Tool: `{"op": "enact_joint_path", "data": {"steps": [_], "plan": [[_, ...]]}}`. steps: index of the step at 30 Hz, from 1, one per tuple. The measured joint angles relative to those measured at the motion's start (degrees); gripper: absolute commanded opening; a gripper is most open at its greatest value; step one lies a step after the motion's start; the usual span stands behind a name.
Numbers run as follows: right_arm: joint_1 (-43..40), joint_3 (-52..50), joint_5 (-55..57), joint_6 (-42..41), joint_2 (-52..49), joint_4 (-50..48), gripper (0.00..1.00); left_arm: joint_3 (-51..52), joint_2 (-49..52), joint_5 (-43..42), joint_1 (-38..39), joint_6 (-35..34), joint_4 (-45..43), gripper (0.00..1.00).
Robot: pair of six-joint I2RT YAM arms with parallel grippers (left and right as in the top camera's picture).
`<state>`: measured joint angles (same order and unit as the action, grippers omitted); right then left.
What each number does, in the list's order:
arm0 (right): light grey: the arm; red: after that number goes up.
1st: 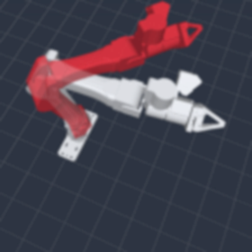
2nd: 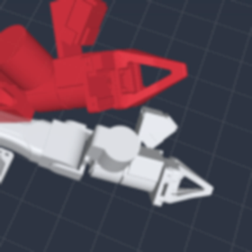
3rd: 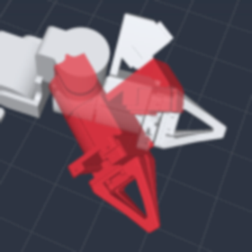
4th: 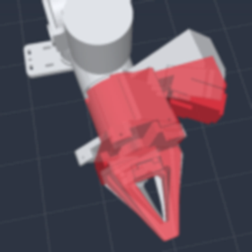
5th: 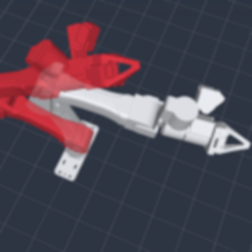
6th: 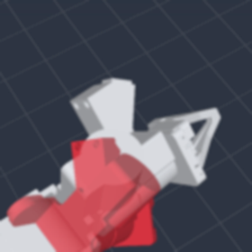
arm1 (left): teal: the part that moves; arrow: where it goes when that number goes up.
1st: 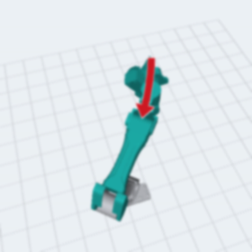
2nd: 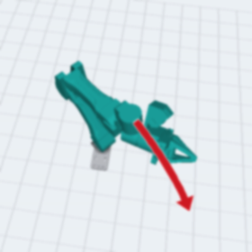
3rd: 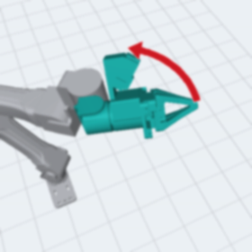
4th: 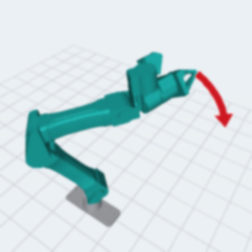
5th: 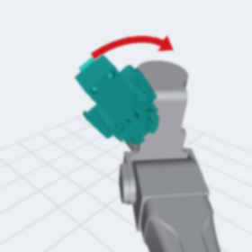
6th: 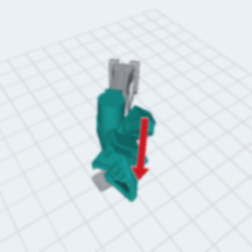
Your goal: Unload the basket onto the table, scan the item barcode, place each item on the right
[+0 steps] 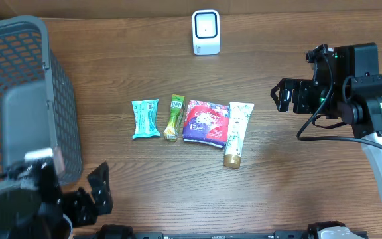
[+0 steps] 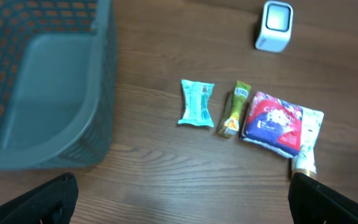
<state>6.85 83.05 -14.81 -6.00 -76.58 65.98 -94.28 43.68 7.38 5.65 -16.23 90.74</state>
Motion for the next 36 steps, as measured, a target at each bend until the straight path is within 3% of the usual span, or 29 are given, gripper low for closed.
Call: {"op": "enact_joint_path", "data": {"steps": [7, 36], "plan": [[0.0, 0.0, 0.0, 0.0, 0.0, 0.0, 1.0, 1.8, -4.8, 2.3, 0.0, -2.1, 0.3, 1.0], [0.0, 0.0, -1.8, 0.0, 0.0, -4.8, 1.0, 2.8, -4.8, 2.6, 0.0, -2.3, 0.6, 0.99]]}}
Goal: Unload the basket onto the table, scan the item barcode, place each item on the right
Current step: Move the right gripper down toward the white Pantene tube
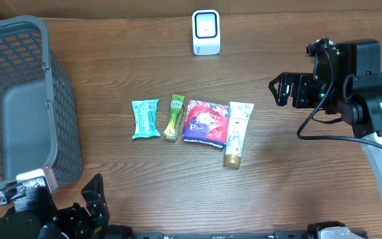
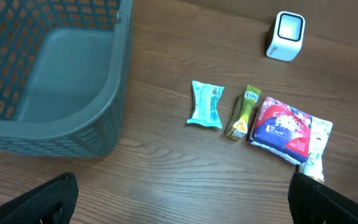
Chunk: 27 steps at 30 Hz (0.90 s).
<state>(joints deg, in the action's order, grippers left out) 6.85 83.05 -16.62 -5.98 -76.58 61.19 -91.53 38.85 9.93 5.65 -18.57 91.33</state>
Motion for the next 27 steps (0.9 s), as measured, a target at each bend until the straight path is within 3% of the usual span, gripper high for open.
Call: {"op": "enact_joint_path", "data": {"steps": [15, 27], "plan": [[0.0, 0.0, -1.9, 0.0, 0.0, -0.2, 1.0, 0.0, 0.0, 0.0, 0.0, 0.0, -0.2, 1.0], [0.0, 0.0, -2.1, 0.0, 0.0, 1.4, 1.0, 2.8, 0.0, -0.7, 0.0, 2.0, -14.4, 1.0]]}}
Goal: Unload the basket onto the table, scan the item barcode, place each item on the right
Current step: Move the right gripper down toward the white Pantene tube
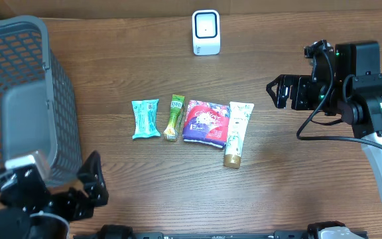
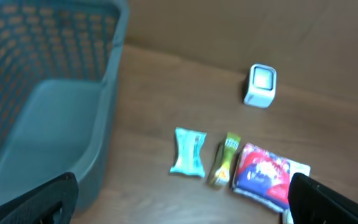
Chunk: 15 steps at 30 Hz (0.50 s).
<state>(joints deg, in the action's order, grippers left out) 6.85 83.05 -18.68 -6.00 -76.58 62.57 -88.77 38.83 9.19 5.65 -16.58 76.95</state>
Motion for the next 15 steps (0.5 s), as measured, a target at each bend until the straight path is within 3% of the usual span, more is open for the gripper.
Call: {"op": "enact_joint_path", "data": {"steps": [8, 15], "plan": [[0.0, -0.9, 0.0, 0.0, 0.0, -0.3, 1.0, 11.0, -1.2, -2.6, 0.0, 2.9, -9.0, 1.0], [0.0, -1.9, 0.0, 0.0, 0.0, -0.5, 1.0, 25.0, -9.4, -4.3, 0.0, 3.0, -18.4, 1.0]]}}
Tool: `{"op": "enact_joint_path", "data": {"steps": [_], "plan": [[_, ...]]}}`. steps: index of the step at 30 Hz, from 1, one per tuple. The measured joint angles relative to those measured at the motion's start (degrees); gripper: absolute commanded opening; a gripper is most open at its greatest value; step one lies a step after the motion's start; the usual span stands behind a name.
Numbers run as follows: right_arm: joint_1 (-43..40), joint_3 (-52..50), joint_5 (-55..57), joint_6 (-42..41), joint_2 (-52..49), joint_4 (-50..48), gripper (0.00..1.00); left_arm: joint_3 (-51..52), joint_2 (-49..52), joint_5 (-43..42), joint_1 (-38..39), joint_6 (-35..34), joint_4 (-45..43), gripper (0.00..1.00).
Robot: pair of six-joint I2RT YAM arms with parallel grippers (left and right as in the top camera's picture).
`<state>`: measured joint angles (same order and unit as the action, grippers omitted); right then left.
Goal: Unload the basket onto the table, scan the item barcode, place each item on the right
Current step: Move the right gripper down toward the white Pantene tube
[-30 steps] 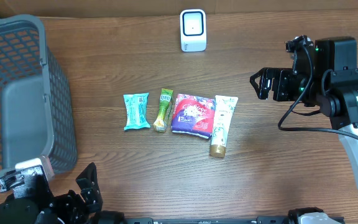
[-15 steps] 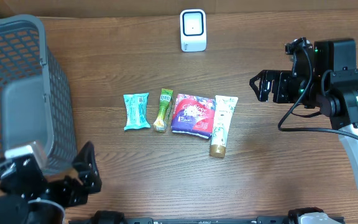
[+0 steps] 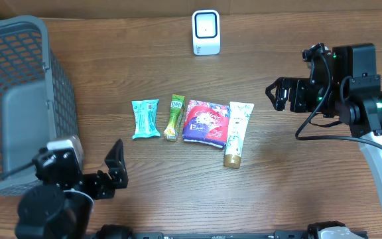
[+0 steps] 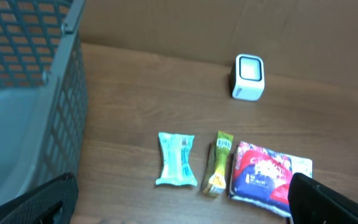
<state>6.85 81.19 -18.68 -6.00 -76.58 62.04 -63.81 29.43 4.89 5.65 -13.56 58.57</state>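
Observation:
Four items lie in a row mid-table: a teal packet (image 3: 146,118), a green stick packet (image 3: 174,117), a red-and-blue pouch (image 3: 205,122) and a white tube with a gold cap (image 3: 236,133). The white scanner (image 3: 205,32) stands upright at the far edge. My left gripper (image 3: 113,174) is open and empty, near the front edge, short of the teal packet (image 4: 176,160); its black fingers (image 4: 48,199) frame the left wrist view. My right gripper (image 3: 278,95) hovers open and empty to the right of the tube. No barcode is readable.
A grey mesh basket (image 3: 18,99) fills the left side of the table, and its wall (image 4: 61,124) is close to my left arm. The scanner (image 4: 248,76) faces the items. A cable loops under the right arm (image 3: 350,86).
My left arm has shifted right and away from the basket's near corner, toward the row of items. The basket now takes less of the left wrist view. The right gripper barely moved.
My left arm sat at the near left corner by the basket, then further back toward the front edge, then beside the basket again, and now right of it facing the items. The right gripper stayed open right of the tube, edging slightly left. The items have not moved.

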Motion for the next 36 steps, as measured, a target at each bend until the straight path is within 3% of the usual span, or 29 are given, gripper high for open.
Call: {"op": "enact_joint_path", "data": {"steps": [15, 36], "plan": [[0.0, 0.0, 0.0, 0.0, 0.0, -0.3, 1.0, 25.6, -4.7, -0.2, 0.0, -2.8, -10.6, 0.99], [0.0, 0.0, 0.0, 0.0, -3.6, -0.2, 1.0, 41.4, -4.7, 7.1, 0.0, -11.2, -14.9, 1.0]]}}
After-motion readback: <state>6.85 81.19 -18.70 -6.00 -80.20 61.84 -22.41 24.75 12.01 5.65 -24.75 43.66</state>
